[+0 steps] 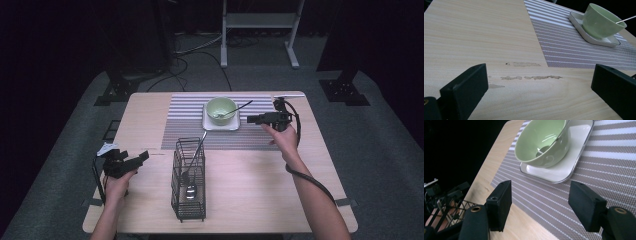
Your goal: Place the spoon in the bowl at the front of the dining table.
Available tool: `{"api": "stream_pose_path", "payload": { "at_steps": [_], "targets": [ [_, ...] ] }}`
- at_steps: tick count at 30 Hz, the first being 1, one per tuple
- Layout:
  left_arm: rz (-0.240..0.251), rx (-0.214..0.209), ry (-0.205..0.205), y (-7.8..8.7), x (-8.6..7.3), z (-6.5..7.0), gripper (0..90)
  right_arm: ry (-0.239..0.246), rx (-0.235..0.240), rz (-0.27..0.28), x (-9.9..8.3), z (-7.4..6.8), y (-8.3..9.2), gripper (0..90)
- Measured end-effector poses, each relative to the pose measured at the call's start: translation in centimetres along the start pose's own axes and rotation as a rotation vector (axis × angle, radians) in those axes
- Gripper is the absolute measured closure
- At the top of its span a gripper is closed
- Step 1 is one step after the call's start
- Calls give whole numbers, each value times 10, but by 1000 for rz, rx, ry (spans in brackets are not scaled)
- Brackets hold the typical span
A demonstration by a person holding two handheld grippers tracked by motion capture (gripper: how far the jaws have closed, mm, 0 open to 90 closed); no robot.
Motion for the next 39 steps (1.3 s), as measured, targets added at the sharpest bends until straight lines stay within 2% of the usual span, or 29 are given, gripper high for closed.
{"api": "stream_pose_path", "payload": {
  "at_steps": [10, 22, 29, 39],
  "targets": [
    [1, 3, -1, 0, 0, 0, 0, 30, 5, -40, -17, -5, 0, 335],
    [1, 3, 0, 1, 0, -1, 0, 85, 8, -94, -34, -19, 5, 326],
    [1, 5, -3, 0, 0, 0, 0, 108, 26, -131, -50, -25, 6, 326],
    [-3, 4, -6, 0, 0, 0, 0, 126, 53, -150, -66, -31, 11, 326]
  ]
}}
Point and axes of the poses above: each handheld gripper's, and its own axes: y roughly backward along the jaws, x roughly out of its top, z roughly to its right, the point moved 8 cm from there along -y, roughly forward along the jaws, and after that the axes turned 7 degrees about -y, right-handed, at the moved point
